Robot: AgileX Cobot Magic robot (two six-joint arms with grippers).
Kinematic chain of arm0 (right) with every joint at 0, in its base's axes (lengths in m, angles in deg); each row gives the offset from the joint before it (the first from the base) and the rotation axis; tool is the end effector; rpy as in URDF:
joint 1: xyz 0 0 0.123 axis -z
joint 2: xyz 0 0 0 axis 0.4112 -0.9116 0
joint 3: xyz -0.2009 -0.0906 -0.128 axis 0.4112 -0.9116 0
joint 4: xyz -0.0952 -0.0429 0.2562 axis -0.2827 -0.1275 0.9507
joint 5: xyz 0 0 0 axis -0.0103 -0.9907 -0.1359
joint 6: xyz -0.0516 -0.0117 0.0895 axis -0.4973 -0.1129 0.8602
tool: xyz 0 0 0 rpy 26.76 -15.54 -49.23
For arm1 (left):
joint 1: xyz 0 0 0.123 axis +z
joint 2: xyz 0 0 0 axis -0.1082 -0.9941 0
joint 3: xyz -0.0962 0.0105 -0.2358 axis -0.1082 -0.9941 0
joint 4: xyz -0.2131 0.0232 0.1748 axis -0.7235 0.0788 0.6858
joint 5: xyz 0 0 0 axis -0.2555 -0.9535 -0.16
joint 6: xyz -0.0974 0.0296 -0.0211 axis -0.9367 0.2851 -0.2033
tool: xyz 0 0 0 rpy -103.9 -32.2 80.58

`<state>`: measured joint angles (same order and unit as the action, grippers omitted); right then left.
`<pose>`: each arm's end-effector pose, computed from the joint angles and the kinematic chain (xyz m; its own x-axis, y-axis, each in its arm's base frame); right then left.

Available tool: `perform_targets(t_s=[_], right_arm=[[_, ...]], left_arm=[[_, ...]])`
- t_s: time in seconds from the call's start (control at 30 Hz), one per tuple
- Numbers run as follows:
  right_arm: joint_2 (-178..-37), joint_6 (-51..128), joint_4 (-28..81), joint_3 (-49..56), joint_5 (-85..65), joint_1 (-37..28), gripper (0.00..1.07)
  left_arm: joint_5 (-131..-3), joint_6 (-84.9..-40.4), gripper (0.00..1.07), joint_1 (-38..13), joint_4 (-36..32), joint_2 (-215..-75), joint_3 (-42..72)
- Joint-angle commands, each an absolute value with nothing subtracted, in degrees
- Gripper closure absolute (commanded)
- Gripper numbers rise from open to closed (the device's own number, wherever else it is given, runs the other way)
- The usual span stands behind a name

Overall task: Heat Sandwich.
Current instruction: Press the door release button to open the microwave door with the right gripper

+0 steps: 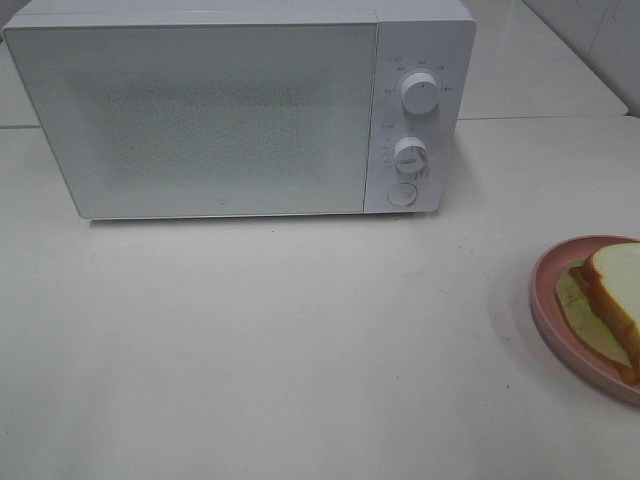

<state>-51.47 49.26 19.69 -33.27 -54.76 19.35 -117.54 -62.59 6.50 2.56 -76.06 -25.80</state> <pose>0.1070 0.0017 0.3112 -0.3060 0.0029 -0.9520 -0.0080 1.0000 0.0056 0.0550 -0.0158 0.2882 -0.4474 -0.0197 -0.8941 0.1259 0.9884 -0.0848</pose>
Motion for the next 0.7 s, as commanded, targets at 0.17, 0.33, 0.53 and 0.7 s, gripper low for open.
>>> perform_targets(t_s=[0.17,0.33,0.53,0.7], right_arm=[[-59.3,50.3,19.1,-33.2,-45.5,19.2,0.31],[-64.1,50.3,19.1,-33.2,-41.1,19.2,0.31],[-69.7,50.3,19.1,-33.2,-36.1,19.2,0.31],[-74.4,50.3,19.1,-33.2,-32.5,19.2,0.31]], left_arm=[[-117.4,-62.9,0.09,6.2,2.0,-74.8,-25.9],[-117.4,-62.9,0.09,6.2,2.0,-74.8,-25.9],[-117.4,-62.9,0.09,6.2,2.0,-74.8,-25.9],[-117.4,-62.9,0.09,6.2,2.0,-74.8,-25.9]])
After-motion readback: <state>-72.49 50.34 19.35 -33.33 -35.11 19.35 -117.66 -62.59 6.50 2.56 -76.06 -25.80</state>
